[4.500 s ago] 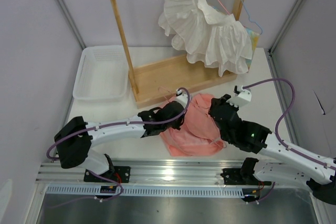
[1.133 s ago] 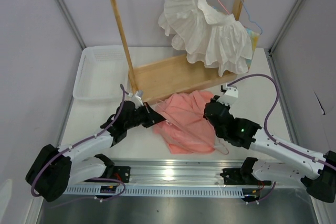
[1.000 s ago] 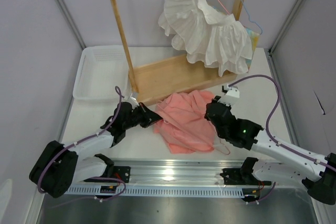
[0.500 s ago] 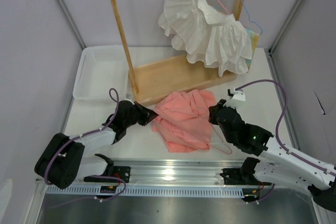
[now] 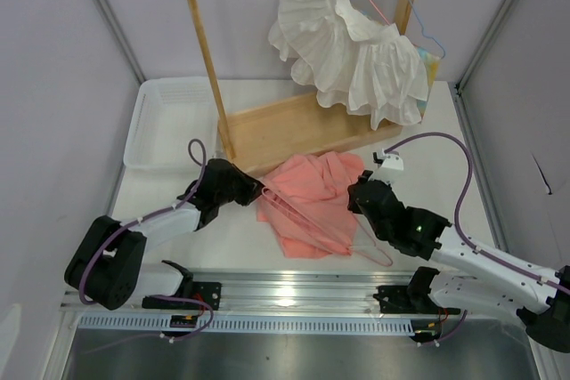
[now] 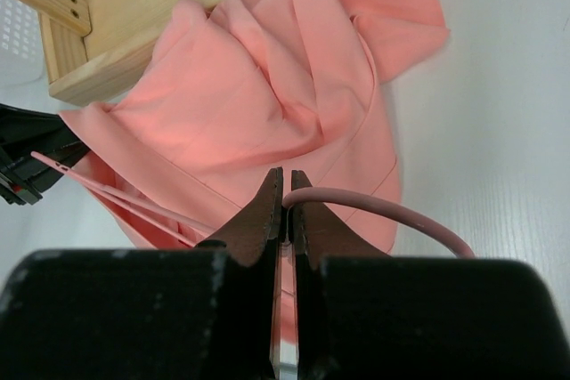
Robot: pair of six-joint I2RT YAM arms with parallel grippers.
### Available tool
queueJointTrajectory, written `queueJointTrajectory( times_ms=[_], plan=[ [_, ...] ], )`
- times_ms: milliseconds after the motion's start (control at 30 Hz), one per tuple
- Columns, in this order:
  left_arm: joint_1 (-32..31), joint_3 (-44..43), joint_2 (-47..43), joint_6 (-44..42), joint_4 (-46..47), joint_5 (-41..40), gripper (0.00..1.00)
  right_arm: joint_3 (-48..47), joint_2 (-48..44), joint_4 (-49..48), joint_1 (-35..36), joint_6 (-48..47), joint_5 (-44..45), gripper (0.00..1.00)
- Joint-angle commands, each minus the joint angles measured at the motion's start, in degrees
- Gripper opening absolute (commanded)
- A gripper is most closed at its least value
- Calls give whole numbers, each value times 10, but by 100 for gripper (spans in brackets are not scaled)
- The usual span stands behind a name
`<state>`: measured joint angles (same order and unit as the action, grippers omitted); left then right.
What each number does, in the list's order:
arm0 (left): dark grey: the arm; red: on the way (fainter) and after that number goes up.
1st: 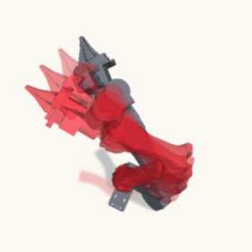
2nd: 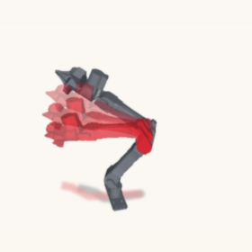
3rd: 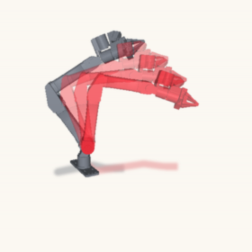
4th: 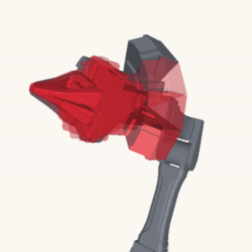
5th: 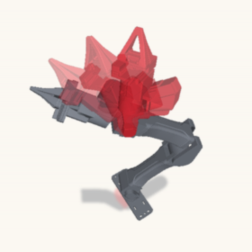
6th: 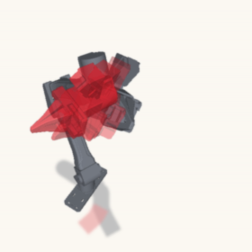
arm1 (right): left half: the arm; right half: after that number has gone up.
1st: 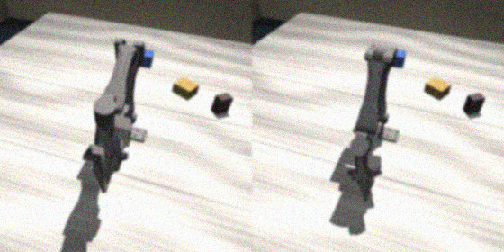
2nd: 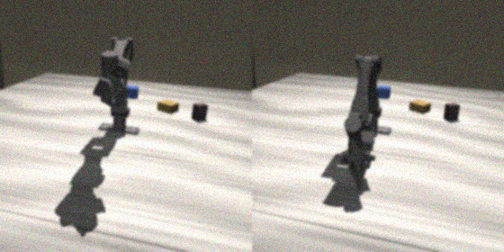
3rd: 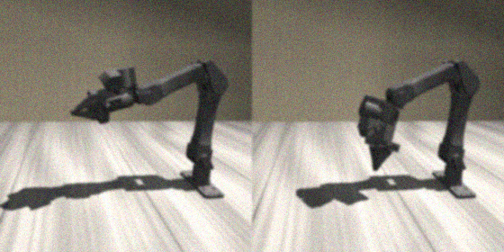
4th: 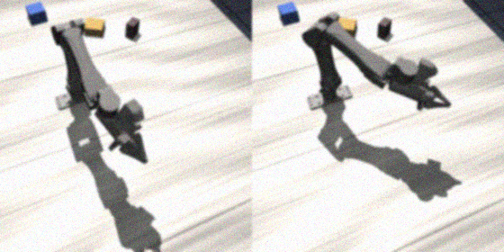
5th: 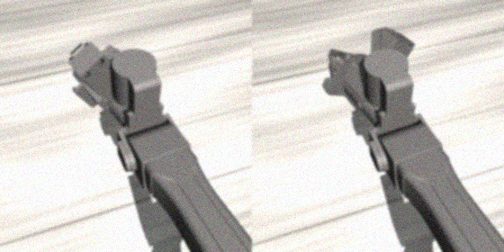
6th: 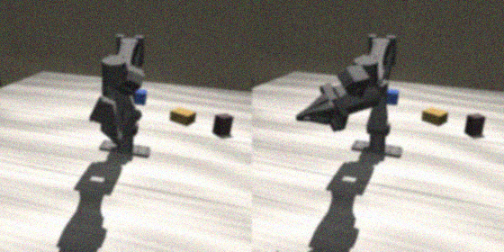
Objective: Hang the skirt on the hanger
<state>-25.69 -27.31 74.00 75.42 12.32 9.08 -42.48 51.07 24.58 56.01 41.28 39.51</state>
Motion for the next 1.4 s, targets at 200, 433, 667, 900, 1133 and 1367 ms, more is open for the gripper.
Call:
queueJointTrajectory(
  times_ms=[200, 433, 667, 900, 1133, 1367],
  plan=[
    [10, -49, 4, -109, -63, -67, 0, 12, 18, 41, 6, -38, -7, 0],
    [4, -65, -3, -178, -117, -106, 0, -1, 55, 46, 39, -38, 26, 0],
    [-15, -96, 2, -242, -168, -140, 0, -4, 77, 50, 60, -35, 47, 0],
    [-46, -110, 7, -257, -188, -176, 0, 14, 61, -32, 67, -93, -21, 5],
    [-59, -109, 15, -256, -183, -182, 0, 34, 51, -73, 58, -123, -109, 18],
    [-72, -107, 13, -259, -182, -193, 0, 64, 50, -92, 59, -110, -151, 32]
  ],
)
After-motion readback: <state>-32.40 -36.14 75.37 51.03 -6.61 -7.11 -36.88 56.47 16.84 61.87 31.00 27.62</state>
